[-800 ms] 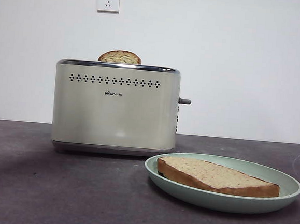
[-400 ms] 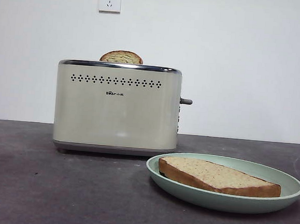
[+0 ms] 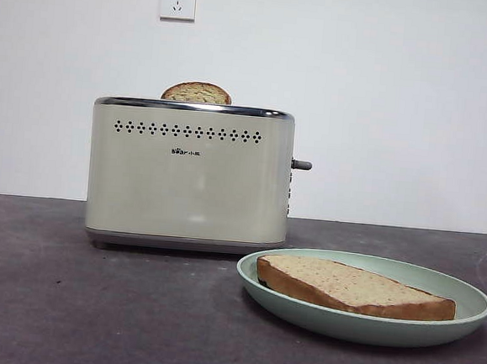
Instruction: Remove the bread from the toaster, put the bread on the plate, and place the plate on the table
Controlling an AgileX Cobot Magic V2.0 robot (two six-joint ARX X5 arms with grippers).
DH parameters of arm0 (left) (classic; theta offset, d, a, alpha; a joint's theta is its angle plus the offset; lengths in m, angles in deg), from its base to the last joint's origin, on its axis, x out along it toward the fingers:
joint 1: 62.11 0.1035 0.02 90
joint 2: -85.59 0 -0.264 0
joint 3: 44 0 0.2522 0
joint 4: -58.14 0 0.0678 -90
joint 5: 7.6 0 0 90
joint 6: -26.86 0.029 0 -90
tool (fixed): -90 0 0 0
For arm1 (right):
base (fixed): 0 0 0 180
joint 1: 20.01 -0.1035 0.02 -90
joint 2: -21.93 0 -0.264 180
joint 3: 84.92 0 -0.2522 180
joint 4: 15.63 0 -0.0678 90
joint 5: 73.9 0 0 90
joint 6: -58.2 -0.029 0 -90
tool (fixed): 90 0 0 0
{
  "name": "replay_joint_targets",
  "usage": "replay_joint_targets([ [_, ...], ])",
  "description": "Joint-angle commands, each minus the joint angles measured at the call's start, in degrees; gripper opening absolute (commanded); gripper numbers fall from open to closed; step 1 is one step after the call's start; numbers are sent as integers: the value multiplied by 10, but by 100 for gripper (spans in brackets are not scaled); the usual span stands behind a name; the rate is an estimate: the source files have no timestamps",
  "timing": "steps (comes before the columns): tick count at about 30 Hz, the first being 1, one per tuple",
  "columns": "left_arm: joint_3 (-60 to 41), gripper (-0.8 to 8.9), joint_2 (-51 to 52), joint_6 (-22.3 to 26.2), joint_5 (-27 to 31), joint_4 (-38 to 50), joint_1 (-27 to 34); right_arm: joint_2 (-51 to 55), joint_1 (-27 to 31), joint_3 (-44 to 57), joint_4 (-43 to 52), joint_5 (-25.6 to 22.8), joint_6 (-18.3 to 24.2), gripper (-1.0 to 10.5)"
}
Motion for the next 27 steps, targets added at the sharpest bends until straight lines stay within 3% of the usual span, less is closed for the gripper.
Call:
replay_joint_targets([
  [1,-24,-4,18,-3,0,6,2,-1,-1,3,3,-2,-3,1],
  [10,-36,-4,17,16,-5,-52,2,-1,-1,3,3,-2,-3,1],
  [15,-36,-4,17,37,-47,-51,2,-1,-1,3,3,-2,-3,1],
  [27,-36,-4,17,37,-45,-49,2,-1,-1,3,3,-2,-3,1],
])
